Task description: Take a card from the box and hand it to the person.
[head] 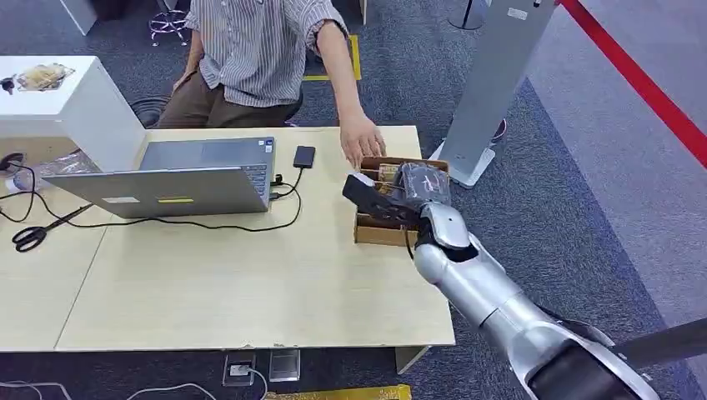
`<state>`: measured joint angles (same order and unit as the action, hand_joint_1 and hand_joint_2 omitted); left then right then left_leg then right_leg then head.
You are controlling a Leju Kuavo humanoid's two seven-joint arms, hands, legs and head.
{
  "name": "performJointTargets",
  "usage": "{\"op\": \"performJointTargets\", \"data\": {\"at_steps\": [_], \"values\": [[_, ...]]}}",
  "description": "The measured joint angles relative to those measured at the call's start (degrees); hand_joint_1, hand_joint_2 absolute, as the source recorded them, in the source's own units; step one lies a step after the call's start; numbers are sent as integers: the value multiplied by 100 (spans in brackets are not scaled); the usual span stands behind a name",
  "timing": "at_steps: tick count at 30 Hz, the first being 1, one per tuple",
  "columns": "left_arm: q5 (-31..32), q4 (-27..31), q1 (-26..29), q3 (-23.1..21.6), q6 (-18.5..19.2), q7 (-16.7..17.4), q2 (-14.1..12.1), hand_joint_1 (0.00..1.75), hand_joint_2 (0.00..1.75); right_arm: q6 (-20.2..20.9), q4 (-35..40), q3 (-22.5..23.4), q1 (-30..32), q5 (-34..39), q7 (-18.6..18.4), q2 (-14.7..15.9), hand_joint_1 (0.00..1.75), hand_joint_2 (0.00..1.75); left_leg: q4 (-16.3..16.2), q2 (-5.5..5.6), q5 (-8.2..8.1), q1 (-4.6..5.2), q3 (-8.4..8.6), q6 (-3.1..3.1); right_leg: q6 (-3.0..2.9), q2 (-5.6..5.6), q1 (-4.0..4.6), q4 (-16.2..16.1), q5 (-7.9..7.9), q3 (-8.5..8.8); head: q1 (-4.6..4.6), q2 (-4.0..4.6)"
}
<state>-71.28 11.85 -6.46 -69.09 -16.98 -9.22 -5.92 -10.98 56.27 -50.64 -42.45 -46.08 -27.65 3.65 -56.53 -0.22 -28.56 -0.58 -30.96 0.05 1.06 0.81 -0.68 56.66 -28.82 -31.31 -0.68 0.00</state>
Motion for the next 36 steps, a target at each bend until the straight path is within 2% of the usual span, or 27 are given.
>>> {"op": "performJointTargets", "data": {"at_steps": [3, 6, 10, 15, 19, 23, 29, 33, 36], "values": [[-44, 0, 24, 4, 0, 2, -26, 0, 175, 744, 710, 81, -18, 402, -170, 192, 175, 175, 0, 0, 0, 0, 1, 0, 0, -1, 0, 0, 0, 0, -2, 0], [-61, 0, 31, 9, 0, 13, -46, 0, 175, 1123, 1362, 138, -43, 659, -311, 378, 175, 175, 0, 0, 0, 0, 2, 0, 0, 0, 0, 0, 0, 0, 0, -2], [-109, 0, 40, 15, -22, 15, -59, 0, 175, 1236, 2170, 236, -55, 759, -385, 575, 175, 175, 0, 0, 0, 0, 3, 0, 0, 0, 0, 0, 0, 0, 4, 0], [-118, 0, 46, 17, -22, -9, -61, 0, 175, 981, 2908, 354, 7, 434, -267, 719, 175, 175, 0, 0, 0, 0, 3, 0, 0, -2, 0, 0, 0, 0, -2, -2], [-105, 0, 43, 17, 4, -44, -61, 0, 175, 656, 3100, 372, 126, 195, 29, 741, 175, 175, 0, 0, 0, 0, 2, 0, 0, -2, 0, 0, 0, 1, 2, 0], [-37, 0, 39, 17, 31, -81, -59, 0, 175, -149, 3046, 417, 242, 29, 568, 731, 175, 175, 0, 1, 0, 0, 0, 0, 0, -1, 0, 0, 0, 1, 2, 0], [-22, 0, 18, 15, 37, -77, -48, 0, 175, -1233, 2639, 518, 396, -65, 1140, 658, 175, 175, 0, 1, 0, 0, -1, 0, 0, -1, 0, 1, 0, 1, -2, 0], [-22, 0, 23, 13, 37, -72, -48, 0, 175, -1794, 2363, 590, 519, 335, 1598, 595, 175, 175, 0, 2, 0, 0, -3, 0, 0, 1, 0, 1, 0, 1, -7, -2], [-22, 0, 18, 13, 46, -74, -48, 0, 175, -1981, 2152, 614, 565, 643, 1877, 527, 175, 175, 0, 2, 0, 0, -2, 0, 0, 0, 0, 1, 0, 0, 4, 0]]}}
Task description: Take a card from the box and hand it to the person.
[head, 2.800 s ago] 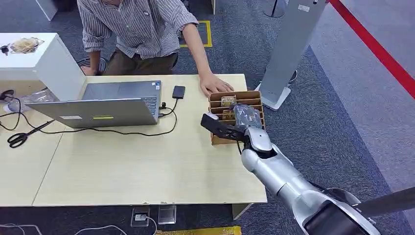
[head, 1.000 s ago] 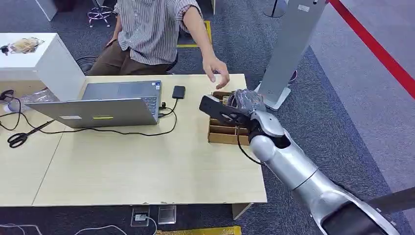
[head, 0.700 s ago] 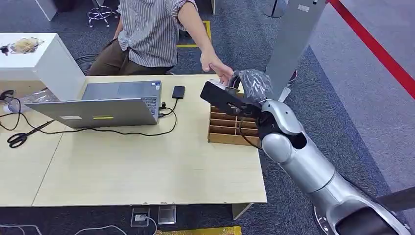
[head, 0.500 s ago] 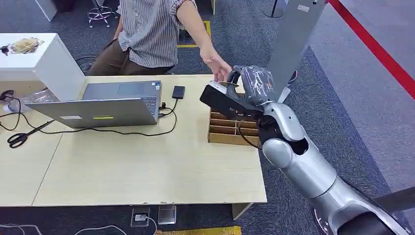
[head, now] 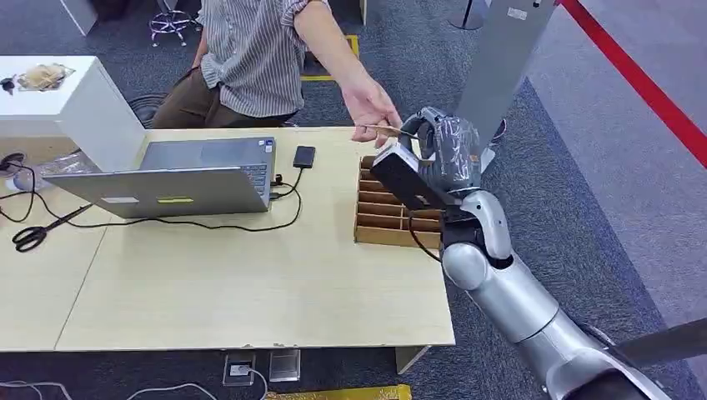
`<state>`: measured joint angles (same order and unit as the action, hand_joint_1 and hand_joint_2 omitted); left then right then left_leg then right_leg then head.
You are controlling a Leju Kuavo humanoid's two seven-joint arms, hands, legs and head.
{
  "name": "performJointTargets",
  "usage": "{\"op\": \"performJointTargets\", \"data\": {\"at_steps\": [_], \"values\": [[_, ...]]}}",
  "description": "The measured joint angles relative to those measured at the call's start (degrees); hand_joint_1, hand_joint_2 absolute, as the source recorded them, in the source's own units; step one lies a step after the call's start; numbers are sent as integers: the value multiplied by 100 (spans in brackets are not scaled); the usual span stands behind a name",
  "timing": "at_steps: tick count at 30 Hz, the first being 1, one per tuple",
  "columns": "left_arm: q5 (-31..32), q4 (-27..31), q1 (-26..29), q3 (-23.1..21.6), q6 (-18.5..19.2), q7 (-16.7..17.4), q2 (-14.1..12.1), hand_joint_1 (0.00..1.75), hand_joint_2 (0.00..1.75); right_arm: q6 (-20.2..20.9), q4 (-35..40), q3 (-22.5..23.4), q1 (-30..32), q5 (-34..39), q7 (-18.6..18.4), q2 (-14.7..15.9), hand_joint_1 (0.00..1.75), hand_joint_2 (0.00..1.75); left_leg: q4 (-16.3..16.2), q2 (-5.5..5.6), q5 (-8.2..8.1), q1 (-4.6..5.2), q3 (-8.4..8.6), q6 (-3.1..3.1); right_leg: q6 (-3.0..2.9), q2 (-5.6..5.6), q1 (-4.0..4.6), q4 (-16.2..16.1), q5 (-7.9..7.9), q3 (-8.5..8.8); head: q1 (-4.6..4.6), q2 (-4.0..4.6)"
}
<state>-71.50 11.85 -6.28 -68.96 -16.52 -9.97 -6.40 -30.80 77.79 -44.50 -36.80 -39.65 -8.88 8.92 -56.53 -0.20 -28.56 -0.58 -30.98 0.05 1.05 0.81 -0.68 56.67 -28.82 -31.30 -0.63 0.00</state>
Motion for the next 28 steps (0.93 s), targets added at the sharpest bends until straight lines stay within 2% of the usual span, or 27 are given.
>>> {"op": "performJointTargets", "data": {"at_steps": [8, 9, 12, 13, 22, 28], "values": [[0, 0, 1, 0, 48, -85, 0, 0, 175, -61, -402, -2, 30, 184, 144, -138, 175, 175, 0, -1, 0, 0, 0, 0, 0, 1, 0, 1, 0, 0, 2, 0], [0, 0, 1, 0, 54, -103, 0, 0, 175, -63, -424, -2, 38, 199, 155, -151, 0, 175, 0, 0, 0, 0, 0, 0, 0, 1, 0, 1, 0, 0, -2, -2], [5, 0, 1, 0, 63, -118, 0, 0, 175, -79, -483, -2, 56, 217, 171, -168, 0, 175, 0, 0, 0, 0, -1, 0, 0, 1, 0, 0, 0, 0, -2, 0], [9, 0, 1, 0, 72, -125, 0, 0, 0, -90, -503, -2, 56, 223, 173, -168, 0, 175, 0, 0, 0, 0, -1, 0, 0, 1, 0, 1, 0, 0, -4, -2], [-28, 0, 3, 0, 144, -94, 0, 0, 0, -264, -632, -13, 66, 511, 247, -168, 0, 175, 0, 0, 0, 0, 1, 0, 0, 1, 0, 1, 0, 0, -2, 0], [-116, 0, 8, 13, 24, -85, 0, 0, 0, -315, -494, 59, 405, 2703, 1059, -149, 0, 175, 0, -1, 0, 0, 2, 0, 0, 0, 0, 0, 0, -1, -4, -2]]}}
